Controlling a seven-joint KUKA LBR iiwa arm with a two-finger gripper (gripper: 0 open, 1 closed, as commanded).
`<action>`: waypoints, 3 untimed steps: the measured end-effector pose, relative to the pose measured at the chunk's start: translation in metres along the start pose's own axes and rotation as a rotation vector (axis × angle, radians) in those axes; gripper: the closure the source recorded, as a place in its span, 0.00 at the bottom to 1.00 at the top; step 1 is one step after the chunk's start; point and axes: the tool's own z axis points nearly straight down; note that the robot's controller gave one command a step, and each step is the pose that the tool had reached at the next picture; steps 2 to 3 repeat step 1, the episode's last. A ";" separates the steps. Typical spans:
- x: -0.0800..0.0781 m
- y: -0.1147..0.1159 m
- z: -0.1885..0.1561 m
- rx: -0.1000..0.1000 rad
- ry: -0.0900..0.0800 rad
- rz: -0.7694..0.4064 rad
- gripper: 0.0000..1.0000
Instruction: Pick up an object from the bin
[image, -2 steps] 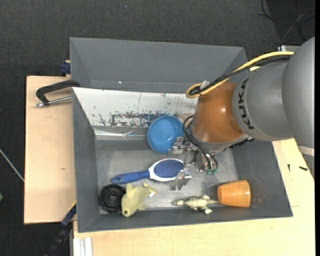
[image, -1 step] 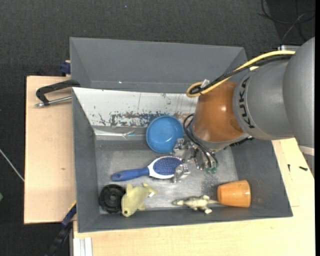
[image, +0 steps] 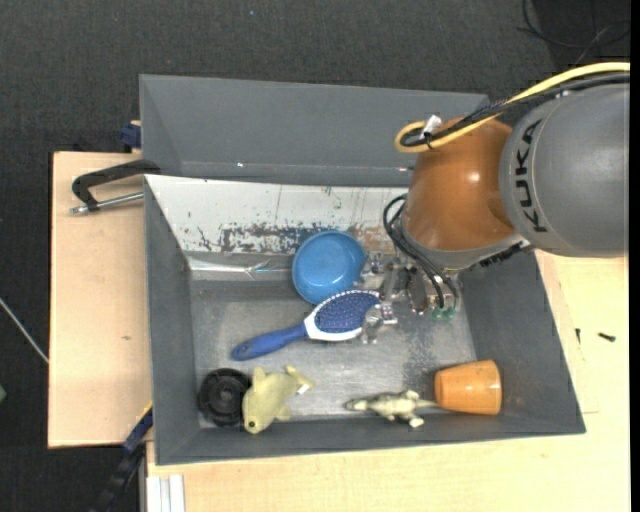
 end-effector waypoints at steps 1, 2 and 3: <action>-0.002 0.001 -0.047 0.000 0.002 -0.001 1.00; -0.002 0.001 -0.047 0.000 0.002 -0.001 1.00; -0.002 0.001 -0.047 0.000 0.002 -0.001 1.00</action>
Offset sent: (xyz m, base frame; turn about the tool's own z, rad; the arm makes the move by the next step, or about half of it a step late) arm -0.0001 0.0000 0.0435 0.0000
